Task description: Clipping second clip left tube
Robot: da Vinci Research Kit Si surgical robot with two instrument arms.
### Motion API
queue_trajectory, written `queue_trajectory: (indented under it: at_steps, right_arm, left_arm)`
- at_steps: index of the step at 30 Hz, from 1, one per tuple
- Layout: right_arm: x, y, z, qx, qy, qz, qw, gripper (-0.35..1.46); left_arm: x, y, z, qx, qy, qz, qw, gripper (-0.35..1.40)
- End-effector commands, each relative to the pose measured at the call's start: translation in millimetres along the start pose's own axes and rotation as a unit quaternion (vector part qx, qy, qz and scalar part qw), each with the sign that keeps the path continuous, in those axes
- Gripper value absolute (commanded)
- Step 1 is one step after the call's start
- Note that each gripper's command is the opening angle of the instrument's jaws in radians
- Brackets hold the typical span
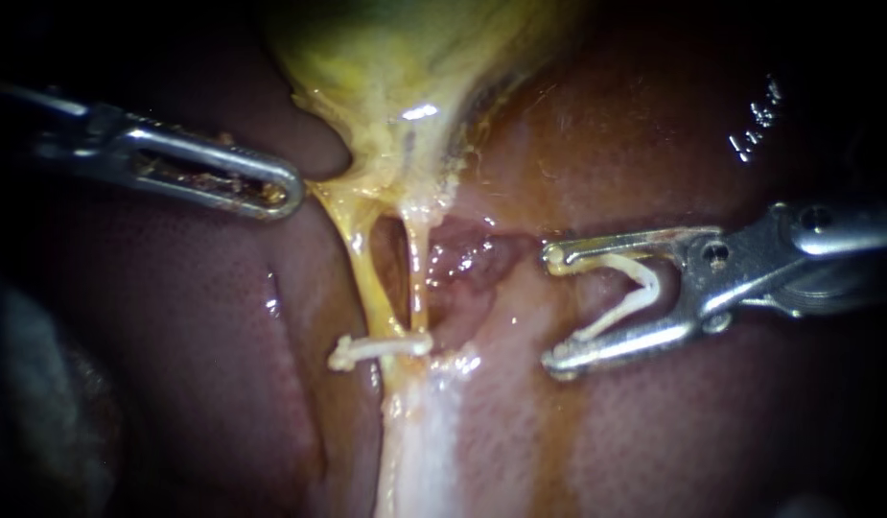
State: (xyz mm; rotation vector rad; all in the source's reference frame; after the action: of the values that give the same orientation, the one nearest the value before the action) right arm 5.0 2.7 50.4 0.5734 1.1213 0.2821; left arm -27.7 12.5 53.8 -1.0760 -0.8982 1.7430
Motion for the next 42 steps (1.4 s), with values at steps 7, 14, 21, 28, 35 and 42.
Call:
queue_trajectory:
  at_steps: [7,14,21,28,35,42]
  right_arm:
    - [0.6,-0.4,1.4,0.005,-0.001,0.001,1.0000,0.50]
    - [1.7,-1.0,6.0,0.033,-0.010,0.023,0.9991,0.50]
    - [1.6,-0.3,11.0,0.045,-0.011,0.061,0.9971,0.49]
    - [-1.0,1.5,13.4,0.041,-0.007,0.093,0.9948,0.49]
    - [-3.9,3.1,14.2,0.039,-0.010,0.110,0.9931,0.50]
    - [-4.0,3.7,15.6,0.055,-0.002,0.111,0.9923,0.50]
  left_arm:
    - [0.0,0.0,-0.1,-0.001,0.001,0.000,1.0000,-0.35]
    - [0.0,0.0,-0.1,-0.001,0.001,0.000,1.0000,-0.35]
    - [0.0,0.1,-0.1,0.000,0.001,0.000,1.0000,-0.35]
    - [0.0,0.2,0.0,0.000,0.001,-0.001,1.0000,-0.35]
    - [0.0,0.3,0.1,0.000,0.001,-0.001,1.0000,-0.35]
    - [0.0,0.3,0.2,0.001,0.002,-0.001,1.0000,-0.35]
